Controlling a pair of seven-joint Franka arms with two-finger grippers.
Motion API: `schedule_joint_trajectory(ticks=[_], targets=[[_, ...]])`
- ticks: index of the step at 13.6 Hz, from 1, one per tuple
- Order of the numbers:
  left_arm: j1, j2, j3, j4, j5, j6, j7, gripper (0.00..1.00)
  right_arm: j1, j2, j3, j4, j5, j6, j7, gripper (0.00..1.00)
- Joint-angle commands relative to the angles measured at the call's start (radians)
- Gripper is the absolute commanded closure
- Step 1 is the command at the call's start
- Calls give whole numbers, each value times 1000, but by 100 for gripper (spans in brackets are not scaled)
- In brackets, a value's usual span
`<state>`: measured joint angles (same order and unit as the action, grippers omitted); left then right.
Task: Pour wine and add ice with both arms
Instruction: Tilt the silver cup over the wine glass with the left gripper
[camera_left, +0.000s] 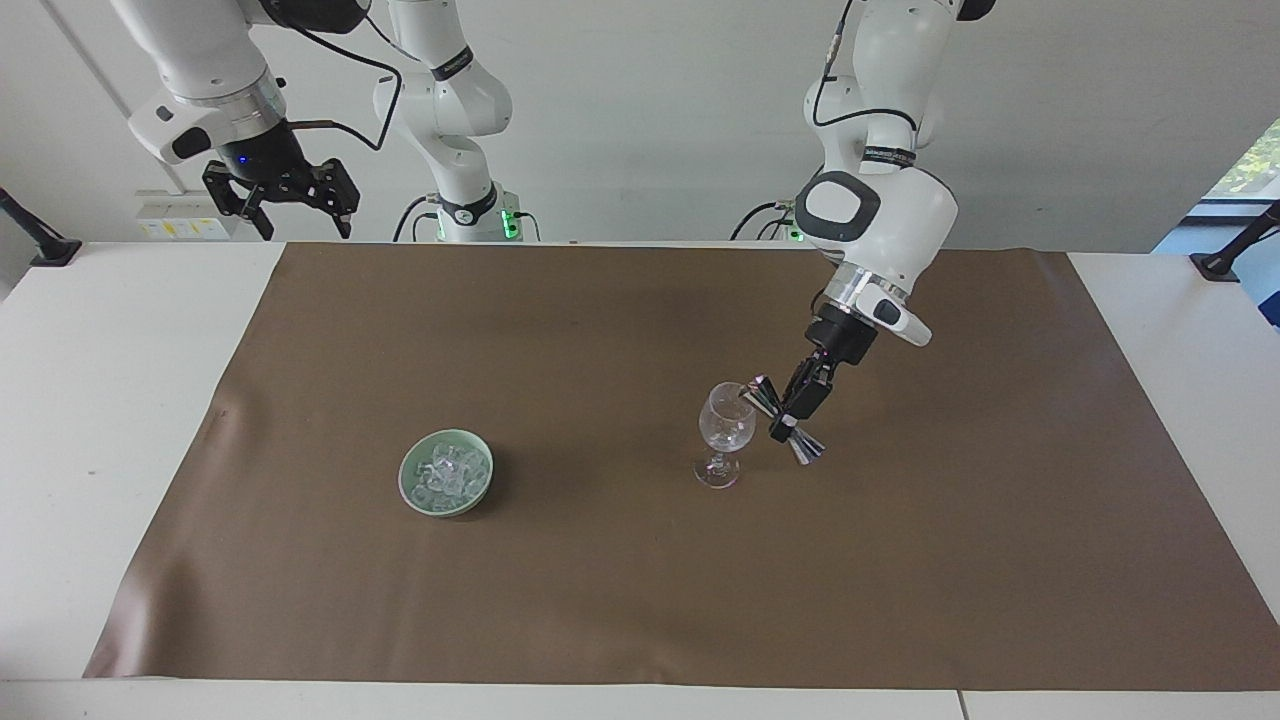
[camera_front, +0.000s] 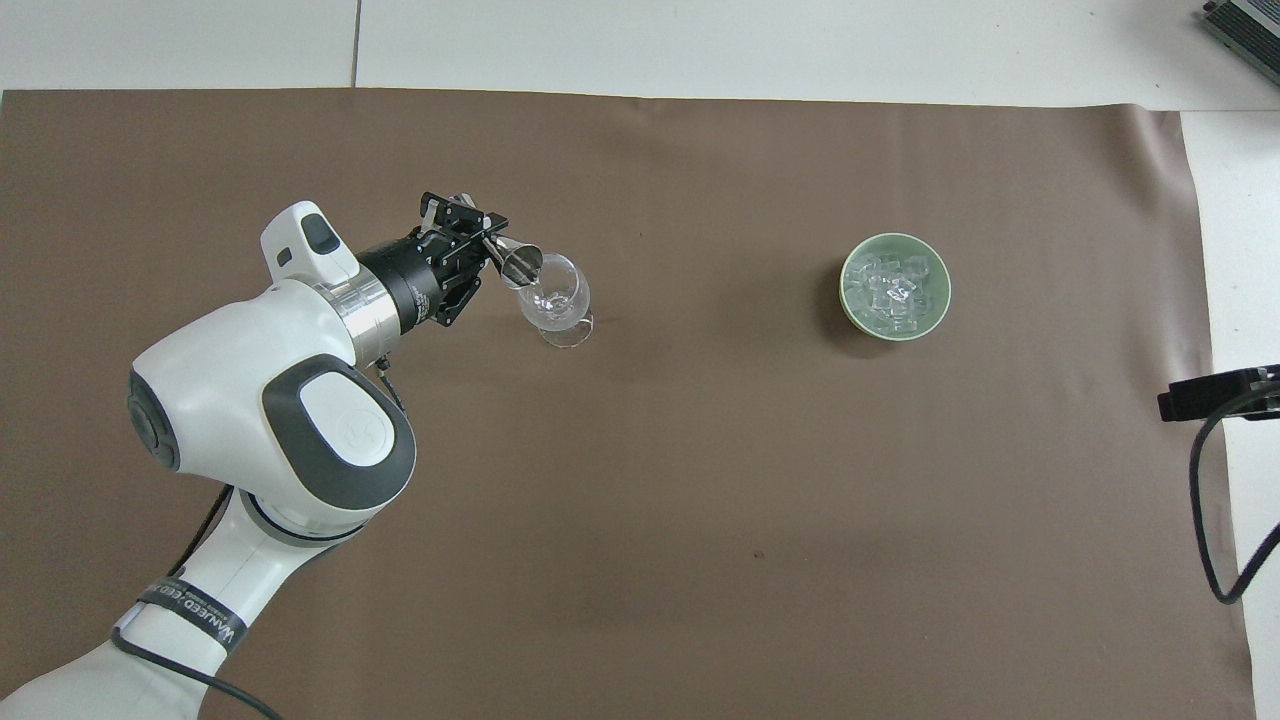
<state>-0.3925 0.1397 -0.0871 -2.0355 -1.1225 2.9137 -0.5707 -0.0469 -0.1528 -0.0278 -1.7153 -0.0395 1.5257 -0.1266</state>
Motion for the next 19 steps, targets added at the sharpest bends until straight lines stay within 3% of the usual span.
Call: schedule_joint_trajectory(ticks=[1, 19], targets=[[-23, -34, 15, -37, 6, 33, 8, 100, -10, -4, 3, -3, 16, 10, -18, 0], [-55, -28, 15, -49, 6, 133, 69, 100, -10, -5, 3, -3, 16, 10, -18, 0]])
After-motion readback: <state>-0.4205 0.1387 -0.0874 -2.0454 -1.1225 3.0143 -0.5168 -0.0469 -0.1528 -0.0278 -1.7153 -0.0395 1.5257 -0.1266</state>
